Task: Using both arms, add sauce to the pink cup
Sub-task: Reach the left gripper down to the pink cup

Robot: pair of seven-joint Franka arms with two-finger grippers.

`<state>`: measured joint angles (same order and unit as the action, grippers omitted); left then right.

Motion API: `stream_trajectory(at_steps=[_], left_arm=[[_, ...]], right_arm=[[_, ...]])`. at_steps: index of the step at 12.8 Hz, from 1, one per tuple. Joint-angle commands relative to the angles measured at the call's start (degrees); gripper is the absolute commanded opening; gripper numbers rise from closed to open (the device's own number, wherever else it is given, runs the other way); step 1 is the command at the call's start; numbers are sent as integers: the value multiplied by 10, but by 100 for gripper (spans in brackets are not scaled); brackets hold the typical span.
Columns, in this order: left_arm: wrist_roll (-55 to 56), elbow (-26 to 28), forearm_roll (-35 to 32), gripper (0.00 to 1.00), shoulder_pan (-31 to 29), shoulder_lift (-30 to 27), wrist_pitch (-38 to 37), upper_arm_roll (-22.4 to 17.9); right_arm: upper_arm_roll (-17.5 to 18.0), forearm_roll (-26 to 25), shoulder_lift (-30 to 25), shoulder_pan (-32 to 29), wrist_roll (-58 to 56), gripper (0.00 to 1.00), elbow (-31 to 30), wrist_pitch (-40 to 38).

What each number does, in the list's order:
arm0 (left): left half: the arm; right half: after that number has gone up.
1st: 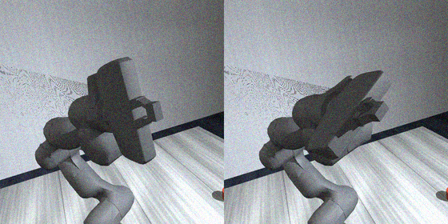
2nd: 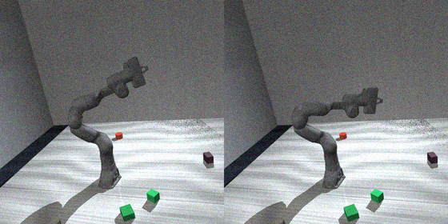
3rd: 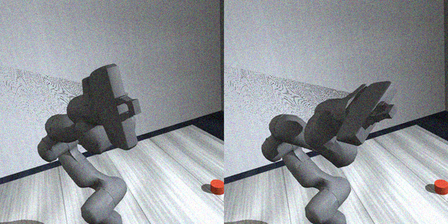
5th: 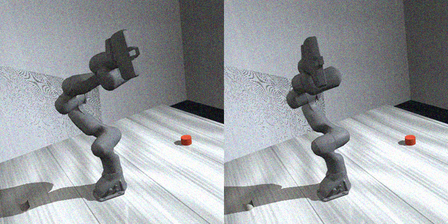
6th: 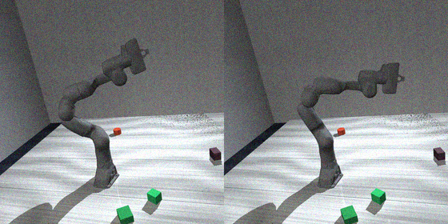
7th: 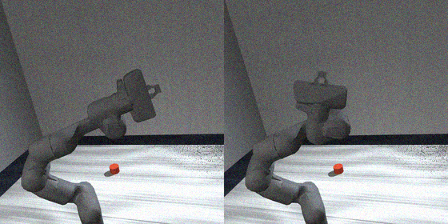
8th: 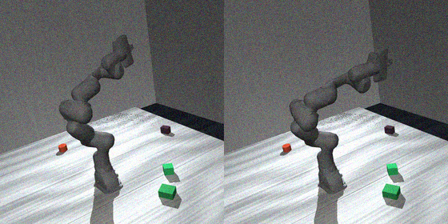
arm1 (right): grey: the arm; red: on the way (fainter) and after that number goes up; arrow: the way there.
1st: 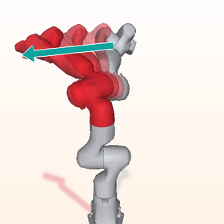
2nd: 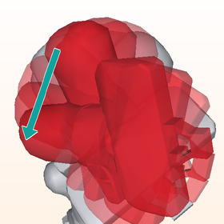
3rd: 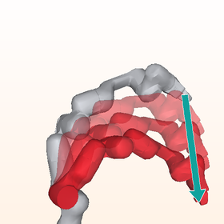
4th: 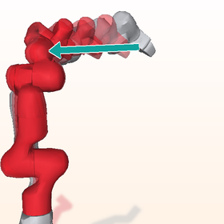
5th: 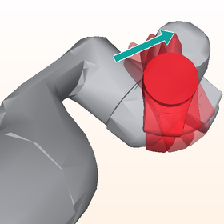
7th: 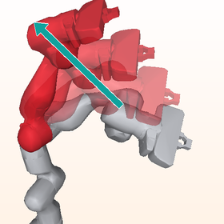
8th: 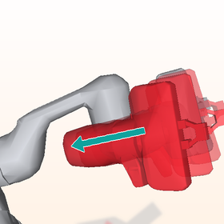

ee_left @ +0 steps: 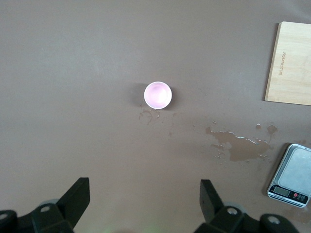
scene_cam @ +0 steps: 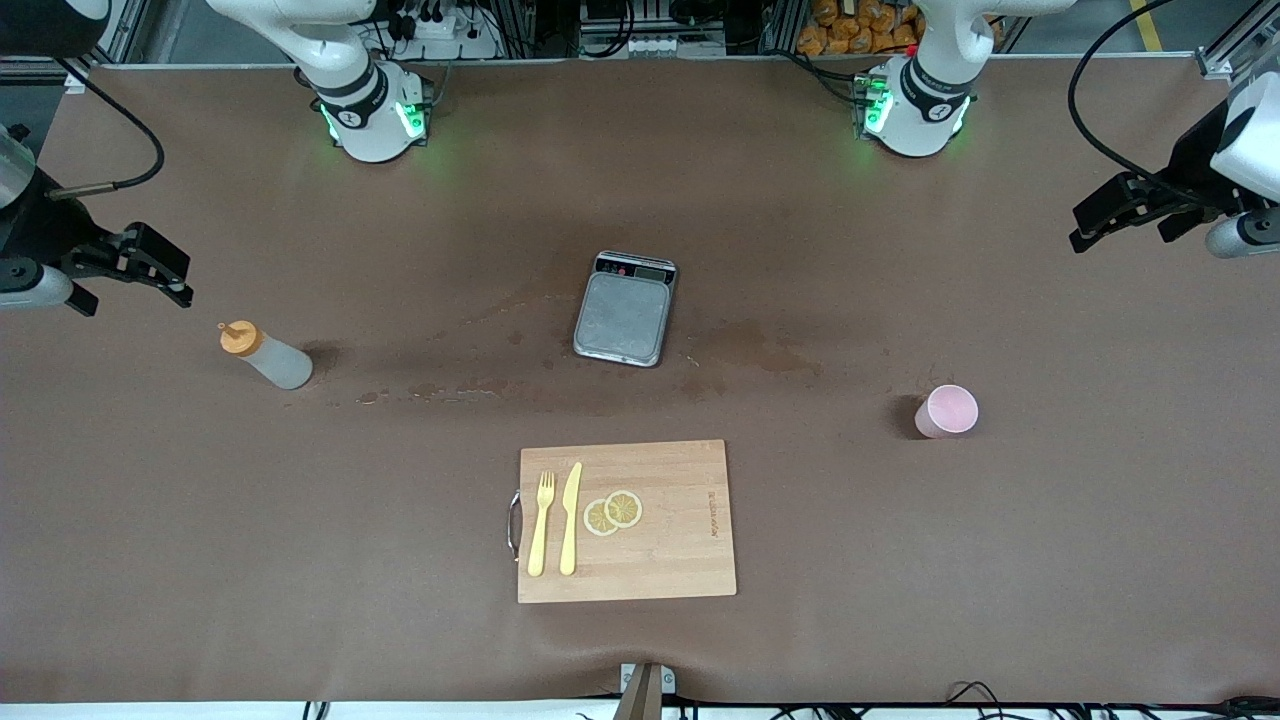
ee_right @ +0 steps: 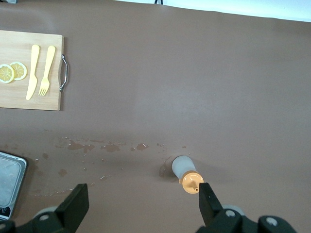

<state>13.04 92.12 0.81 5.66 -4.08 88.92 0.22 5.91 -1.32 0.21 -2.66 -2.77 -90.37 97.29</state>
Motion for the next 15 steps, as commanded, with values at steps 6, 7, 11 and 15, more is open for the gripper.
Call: stream_trajectory(at_steps=[6, 7, 11, 15], left_arm=[[-10, -26, -27, 100, 10, 79, -9, 9], [-3, -21, -27, 100, 12, 98, -6, 9], [-2, -4, -30, 100, 1, 186, 75, 12], [-13, 62, -32, 100, -23, 210, 196, 12]], right_arm=[[6, -1, -8, -9, 3, 100, -5, -3], [6, -1, -8, -9, 3, 100, -5, -3], [6, -2, -4, -10, 1, 100, -2, -3], [5, -10, 14, -11, 0, 100, -1, 2]])
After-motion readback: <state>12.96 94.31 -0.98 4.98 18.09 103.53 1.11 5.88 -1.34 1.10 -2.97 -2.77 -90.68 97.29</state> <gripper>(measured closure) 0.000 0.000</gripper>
